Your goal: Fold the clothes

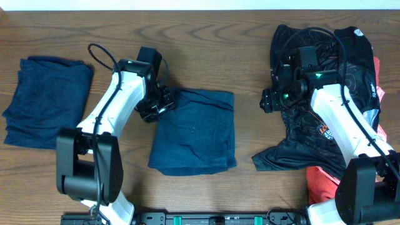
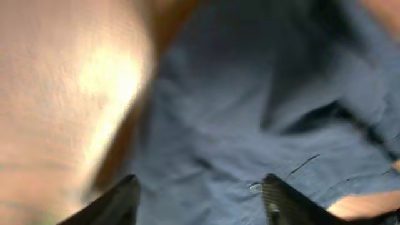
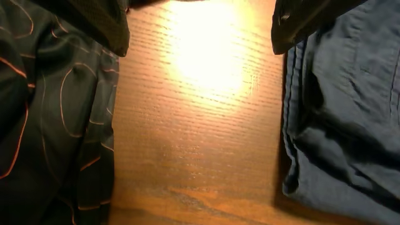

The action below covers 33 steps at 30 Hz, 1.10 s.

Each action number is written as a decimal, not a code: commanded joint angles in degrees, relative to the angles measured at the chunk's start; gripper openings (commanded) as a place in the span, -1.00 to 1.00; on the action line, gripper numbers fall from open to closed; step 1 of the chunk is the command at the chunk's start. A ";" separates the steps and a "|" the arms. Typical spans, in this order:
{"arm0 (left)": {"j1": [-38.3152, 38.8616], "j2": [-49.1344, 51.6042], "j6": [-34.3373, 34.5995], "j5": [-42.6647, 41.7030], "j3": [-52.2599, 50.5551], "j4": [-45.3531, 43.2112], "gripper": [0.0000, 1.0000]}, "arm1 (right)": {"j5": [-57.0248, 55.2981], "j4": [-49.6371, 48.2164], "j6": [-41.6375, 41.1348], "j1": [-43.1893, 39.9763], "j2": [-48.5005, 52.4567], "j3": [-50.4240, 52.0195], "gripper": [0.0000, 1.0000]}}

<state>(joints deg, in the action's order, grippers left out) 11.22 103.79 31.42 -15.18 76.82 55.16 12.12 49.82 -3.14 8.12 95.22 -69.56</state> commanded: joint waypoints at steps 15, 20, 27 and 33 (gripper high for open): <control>-1.18 1.33 -18.45 3.08 -1.92 -8.04 0.96 | -0.33 0.55 0.85 0.04 -0.98 -0.09 0.43; -1.14 5.07 -25.46 -2.84 -3.58 -12.17 0.96 | -0.31 0.59 0.85 0.04 -0.98 -0.09 0.43; -1.11 8.55 -29.20 -8.41 -3.58 -16.33 0.53 | -0.31 0.72 0.66 0.02 -0.98 -0.09 0.43; -2.78 8.46 -29.14 -8.13 -1.27 -18.99 -0.88 | -0.31 0.83 0.42 -0.02 -0.98 -0.09 0.42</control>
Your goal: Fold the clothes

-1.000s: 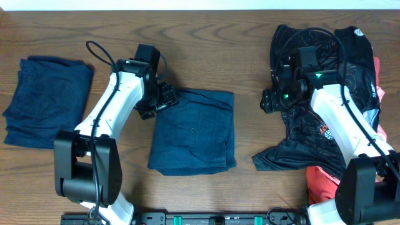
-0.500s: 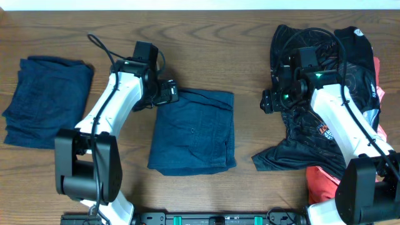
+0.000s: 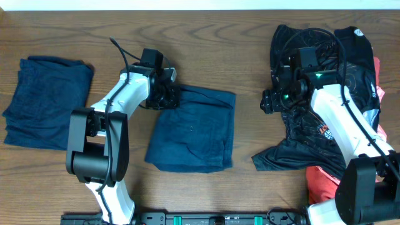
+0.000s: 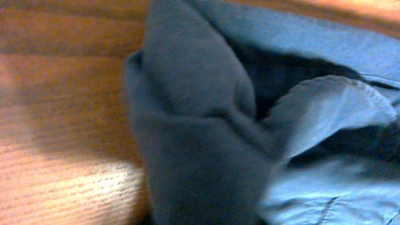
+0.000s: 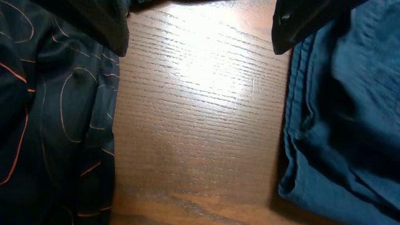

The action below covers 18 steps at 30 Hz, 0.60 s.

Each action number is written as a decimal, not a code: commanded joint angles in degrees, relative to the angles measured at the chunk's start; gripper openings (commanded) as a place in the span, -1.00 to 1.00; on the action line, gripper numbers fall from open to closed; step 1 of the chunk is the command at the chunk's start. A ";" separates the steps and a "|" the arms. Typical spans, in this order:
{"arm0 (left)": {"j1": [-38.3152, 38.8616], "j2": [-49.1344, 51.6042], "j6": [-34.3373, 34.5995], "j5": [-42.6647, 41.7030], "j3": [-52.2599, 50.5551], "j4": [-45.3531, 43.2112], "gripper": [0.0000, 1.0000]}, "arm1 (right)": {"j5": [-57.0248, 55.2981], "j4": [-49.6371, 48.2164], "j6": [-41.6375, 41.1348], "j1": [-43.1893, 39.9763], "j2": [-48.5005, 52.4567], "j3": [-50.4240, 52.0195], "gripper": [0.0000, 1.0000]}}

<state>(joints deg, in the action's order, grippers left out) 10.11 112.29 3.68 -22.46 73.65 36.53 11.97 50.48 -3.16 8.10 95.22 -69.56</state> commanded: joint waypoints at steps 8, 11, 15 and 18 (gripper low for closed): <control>-15.72 -6.91 4.35 3.37 10.93 0.79 -0.88 | -0.17 0.28 0.44 -0.04 -0.98 -0.09 0.42; -22.80 -10.67 5.03 4.11 12.76 -1.27 -0.88 | -0.15 0.13 0.44 -0.04 -0.98 -0.09 0.42; -33.20 -14.27 7.28 8.26 13.07 -5.05 -0.88 | -0.15 0.13 0.22 -0.04 -0.98 -0.09 0.42; -40.33 -14.67 10.47 10.78 13.07 -6.12 -0.88 | -0.13 0.15 0.20 -0.04 -0.98 -0.09 0.41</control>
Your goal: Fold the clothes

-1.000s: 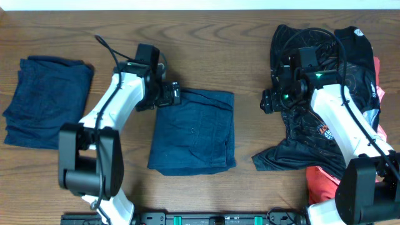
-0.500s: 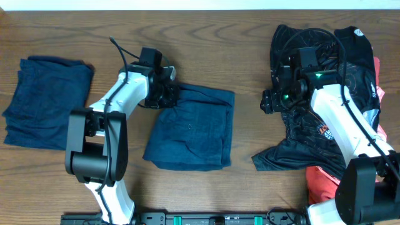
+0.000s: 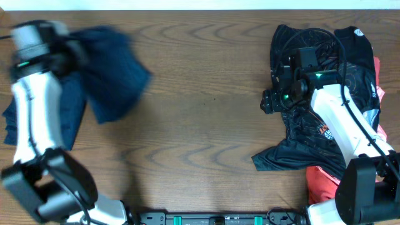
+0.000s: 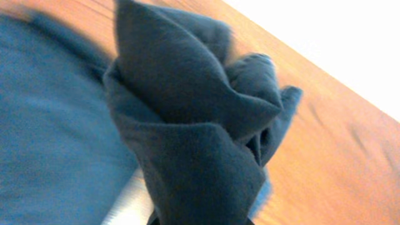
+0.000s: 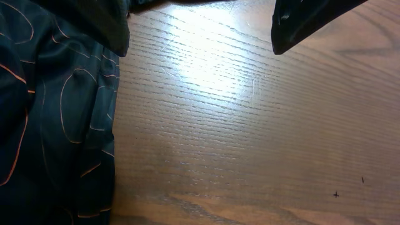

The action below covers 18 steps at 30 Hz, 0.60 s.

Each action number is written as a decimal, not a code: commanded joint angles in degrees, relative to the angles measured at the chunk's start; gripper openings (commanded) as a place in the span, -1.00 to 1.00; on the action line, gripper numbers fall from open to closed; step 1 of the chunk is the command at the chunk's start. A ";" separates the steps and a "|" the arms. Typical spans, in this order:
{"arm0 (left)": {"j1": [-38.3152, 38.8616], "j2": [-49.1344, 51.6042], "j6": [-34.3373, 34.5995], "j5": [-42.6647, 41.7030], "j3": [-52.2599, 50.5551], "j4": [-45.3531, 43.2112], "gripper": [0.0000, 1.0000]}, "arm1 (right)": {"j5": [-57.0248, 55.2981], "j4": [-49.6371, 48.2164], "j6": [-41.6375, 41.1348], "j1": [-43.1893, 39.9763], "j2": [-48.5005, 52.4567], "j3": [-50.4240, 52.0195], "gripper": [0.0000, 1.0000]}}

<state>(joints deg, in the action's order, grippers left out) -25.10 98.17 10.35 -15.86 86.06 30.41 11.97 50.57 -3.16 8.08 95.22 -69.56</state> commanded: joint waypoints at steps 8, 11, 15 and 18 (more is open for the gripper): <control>-18.38 3.45 6.69 4.17 -0.55 1.57 -0.78 | -0.15 0.07 0.20 -0.02 -0.98 -0.09 0.41; -20.52 5.60 6.71 4.39 -0.57 2.49 -0.74 | -0.15 0.22 0.20 -0.02 -0.98 -0.09 0.41; -22.25 6.99 6.71 5.01 -0.57 2.08 -0.69 | -0.15 0.55 0.22 -0.02 -0.98 -0.09 0.41; -23.32 7.19 6.71 5.05 -0.57 1.31 -0.66 | -0.15 0.48 0.22 -0.02 -0.98 -0.09 0.41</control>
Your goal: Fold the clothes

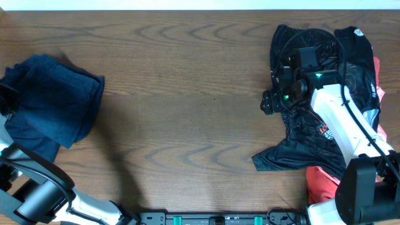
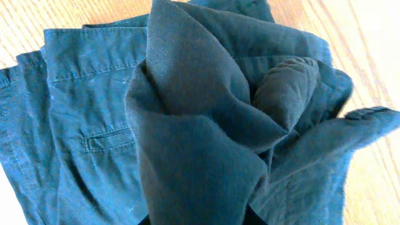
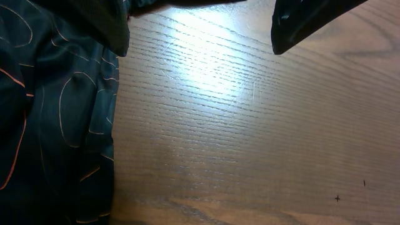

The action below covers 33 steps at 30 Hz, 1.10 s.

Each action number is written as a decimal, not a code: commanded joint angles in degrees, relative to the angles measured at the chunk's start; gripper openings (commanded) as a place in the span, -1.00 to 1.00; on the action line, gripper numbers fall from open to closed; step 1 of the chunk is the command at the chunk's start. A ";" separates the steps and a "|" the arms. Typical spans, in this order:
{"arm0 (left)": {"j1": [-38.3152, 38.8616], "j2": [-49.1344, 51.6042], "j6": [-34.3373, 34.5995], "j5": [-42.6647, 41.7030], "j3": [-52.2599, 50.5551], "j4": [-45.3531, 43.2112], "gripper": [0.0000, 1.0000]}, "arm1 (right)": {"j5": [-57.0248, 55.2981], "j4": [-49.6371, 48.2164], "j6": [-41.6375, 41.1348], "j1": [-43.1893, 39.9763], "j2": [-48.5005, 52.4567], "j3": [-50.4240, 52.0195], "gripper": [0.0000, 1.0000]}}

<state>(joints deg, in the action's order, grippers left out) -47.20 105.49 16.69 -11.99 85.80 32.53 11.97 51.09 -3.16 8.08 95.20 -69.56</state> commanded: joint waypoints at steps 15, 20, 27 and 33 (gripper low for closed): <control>0.37 -1.42 3.04 -7.82 -0.28 -2.08 0.96 | -0.09 -1.44 -0.28 -0.02 -0.96 -0.09 0.58; 11.63 -2.23 -3.69 -8.57 -0.28 -1.57 0.98 | 0.46 -3.91 -3.74 -0.02 -0.96 -0.09 0.69; 33.86 -2.19 -9.60 -7.41 -0.28 5.22 0.96 | 0.76 -7.37 -5.14 -0.20 -0.79 -0.09 0.82; 49.46 -2.19 -9.60 0.61 -0.28 21.94 0.96 | 2.45 -3.89 -5.18 -2.12 -0.57 -0.09 0.99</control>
<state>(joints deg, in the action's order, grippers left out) -1.65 105.01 8.67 -16.60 85.71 49.93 12.78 46.06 -7.62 7.31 95.20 -69.56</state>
